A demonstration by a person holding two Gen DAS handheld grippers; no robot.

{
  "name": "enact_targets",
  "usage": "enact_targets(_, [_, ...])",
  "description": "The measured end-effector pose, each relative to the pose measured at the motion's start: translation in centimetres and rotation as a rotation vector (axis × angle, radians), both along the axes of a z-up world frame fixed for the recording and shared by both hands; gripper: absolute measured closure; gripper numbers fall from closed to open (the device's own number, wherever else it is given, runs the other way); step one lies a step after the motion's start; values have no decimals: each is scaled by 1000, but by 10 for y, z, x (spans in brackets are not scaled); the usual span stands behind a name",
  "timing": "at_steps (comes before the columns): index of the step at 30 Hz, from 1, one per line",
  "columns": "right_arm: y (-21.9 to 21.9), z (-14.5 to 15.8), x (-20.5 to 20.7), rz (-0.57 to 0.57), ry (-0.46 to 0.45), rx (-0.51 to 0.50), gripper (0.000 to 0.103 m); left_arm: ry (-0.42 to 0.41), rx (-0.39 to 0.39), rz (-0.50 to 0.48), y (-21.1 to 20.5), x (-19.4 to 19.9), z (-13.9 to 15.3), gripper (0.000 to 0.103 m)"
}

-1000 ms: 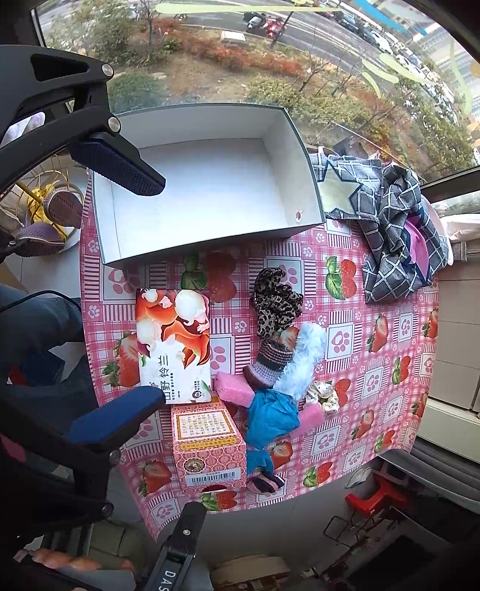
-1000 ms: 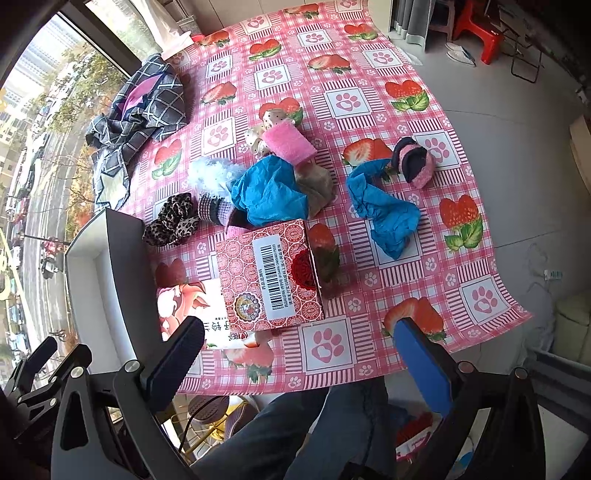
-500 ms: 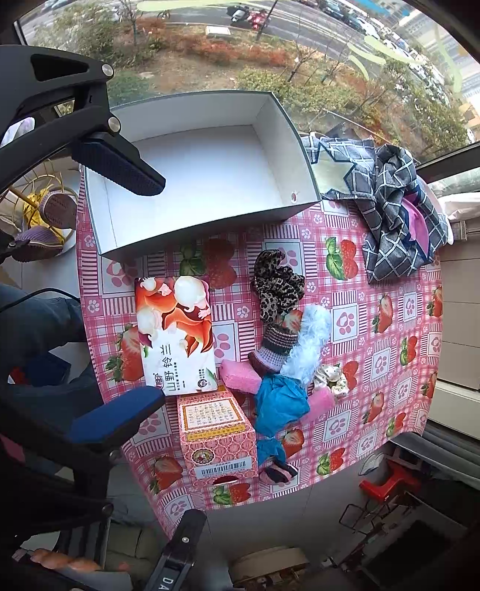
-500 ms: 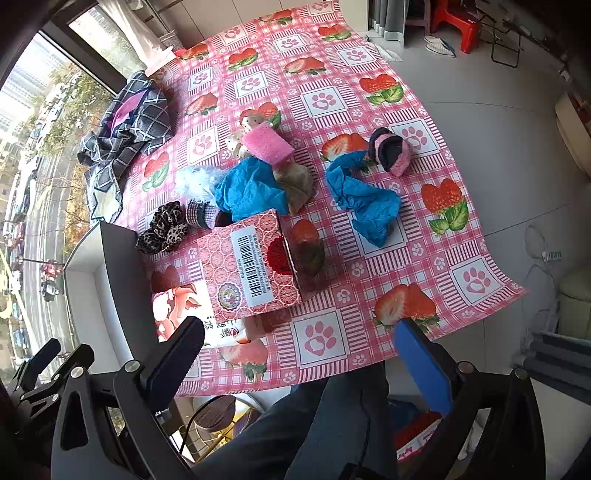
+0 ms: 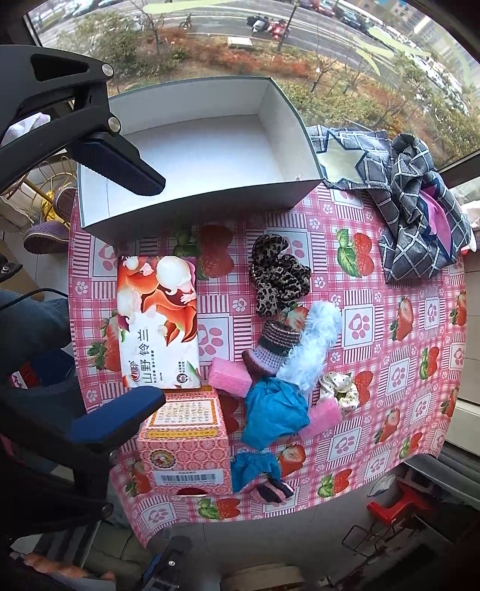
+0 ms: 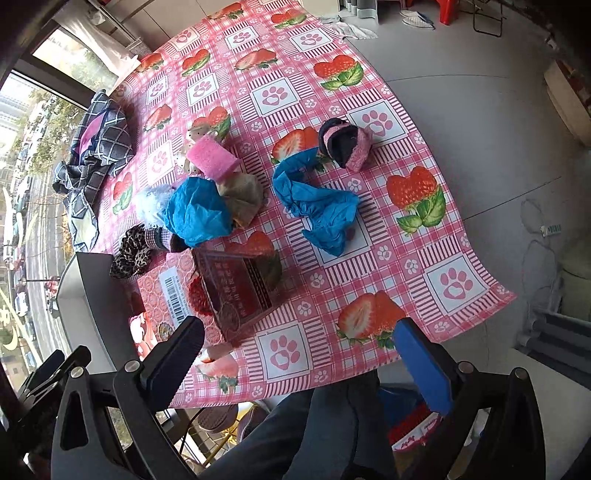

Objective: Organize soft objects
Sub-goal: 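Move both tools toward the soft items on the tablecloth, then grasp the leopard-print scrunchie with the left tool while the right tool grasps the pink knit glove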

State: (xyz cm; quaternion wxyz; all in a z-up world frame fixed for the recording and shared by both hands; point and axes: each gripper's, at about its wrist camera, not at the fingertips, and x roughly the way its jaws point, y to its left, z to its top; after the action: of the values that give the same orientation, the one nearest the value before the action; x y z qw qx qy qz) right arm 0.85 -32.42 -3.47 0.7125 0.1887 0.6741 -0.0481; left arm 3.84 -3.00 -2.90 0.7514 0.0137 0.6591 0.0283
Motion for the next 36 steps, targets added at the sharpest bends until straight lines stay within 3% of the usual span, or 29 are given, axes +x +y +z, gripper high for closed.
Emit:
enact_targets(12, [-43, -12, 55, 19, 27, 71, 0, 53, 37, 121, -7, 34, 9, 0])
enact_targets(24, [-45, -30, 81, 78, 58, 114, 0, 106, 64, 204, -1, 41, 0, 0])
enact_targets(36, [-58, -51, 81, 74, 129, 90, 0, 148, -28, 230, 2, 59, -34, 0])
